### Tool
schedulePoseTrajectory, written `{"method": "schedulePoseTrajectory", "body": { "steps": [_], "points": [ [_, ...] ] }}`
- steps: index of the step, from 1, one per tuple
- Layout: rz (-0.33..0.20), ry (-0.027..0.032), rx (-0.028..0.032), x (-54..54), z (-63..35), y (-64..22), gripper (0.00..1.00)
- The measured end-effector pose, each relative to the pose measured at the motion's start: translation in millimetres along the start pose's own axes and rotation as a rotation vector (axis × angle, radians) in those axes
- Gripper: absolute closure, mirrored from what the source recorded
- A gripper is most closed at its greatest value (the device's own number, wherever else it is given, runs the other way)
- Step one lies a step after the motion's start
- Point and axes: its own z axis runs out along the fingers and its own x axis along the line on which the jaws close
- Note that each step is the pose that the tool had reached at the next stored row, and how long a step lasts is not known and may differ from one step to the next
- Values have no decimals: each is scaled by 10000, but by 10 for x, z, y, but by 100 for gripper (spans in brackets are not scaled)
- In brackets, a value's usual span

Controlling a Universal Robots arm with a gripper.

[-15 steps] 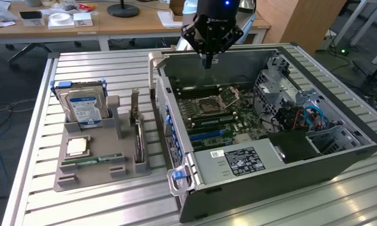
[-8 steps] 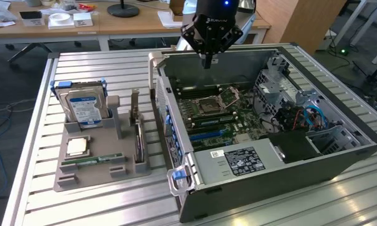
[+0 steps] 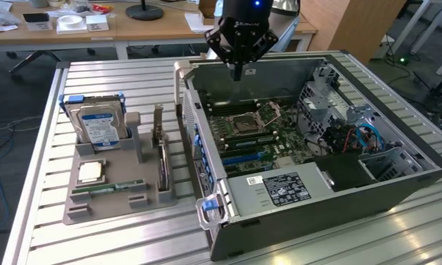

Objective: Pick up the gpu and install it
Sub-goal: 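Reach for the gpu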

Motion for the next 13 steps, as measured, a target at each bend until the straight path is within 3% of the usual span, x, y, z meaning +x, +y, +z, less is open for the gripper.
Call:
{"method": "schedulePoseTrajectory", "body": {
  "steps": [13],
  "points": [
    [0, -19, -1, 285, -4, -21, 89]
  ]
}}
